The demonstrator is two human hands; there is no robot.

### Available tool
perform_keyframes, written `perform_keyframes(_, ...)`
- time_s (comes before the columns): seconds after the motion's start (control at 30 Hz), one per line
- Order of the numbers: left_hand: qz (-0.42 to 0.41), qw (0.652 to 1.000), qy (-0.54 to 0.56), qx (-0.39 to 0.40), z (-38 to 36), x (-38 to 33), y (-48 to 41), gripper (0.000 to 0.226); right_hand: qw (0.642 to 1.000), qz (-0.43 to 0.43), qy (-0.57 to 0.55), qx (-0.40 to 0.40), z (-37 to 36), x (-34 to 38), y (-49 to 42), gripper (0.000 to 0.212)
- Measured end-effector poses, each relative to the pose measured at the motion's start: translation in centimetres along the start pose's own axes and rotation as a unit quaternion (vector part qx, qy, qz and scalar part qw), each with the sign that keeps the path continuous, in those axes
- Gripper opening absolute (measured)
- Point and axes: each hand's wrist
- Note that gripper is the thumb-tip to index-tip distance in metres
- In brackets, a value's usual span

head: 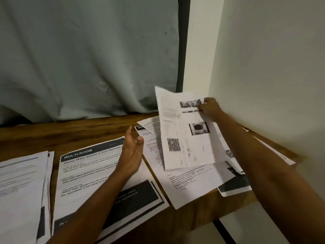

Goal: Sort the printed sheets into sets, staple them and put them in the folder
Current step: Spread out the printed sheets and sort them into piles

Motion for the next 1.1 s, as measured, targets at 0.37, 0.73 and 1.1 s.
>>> perform_keyframes(0.37,-0.078,0.956,-0.251,0.131,-0.5,0.9,-0.1,0.104,0.953,0.028,0.231,0.196,-8.0,-0.6,5.4,0.04)
perform_keyframes(0.73,-0.072,0.883,-0.391,0.251,-0.6,0.3,-0.2,0.086,0.919,0.001,0.292,0.265,-8.1,0.3,4.5,0.062)
perform_keyframes(1.1,-0.084,0.872,-0.391,0.282,-0.4,0.4,-0.7,0.078,0.939,0.026,0.265,0.22,-8.6,0.0,2.1,0.038)
Point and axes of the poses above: each hand's wrist, its own y-axis away from the middle knuckle, its own z-axis out of the back of the hand, x = y × z, and after that the axes turned 4 degrees about y, right-handed
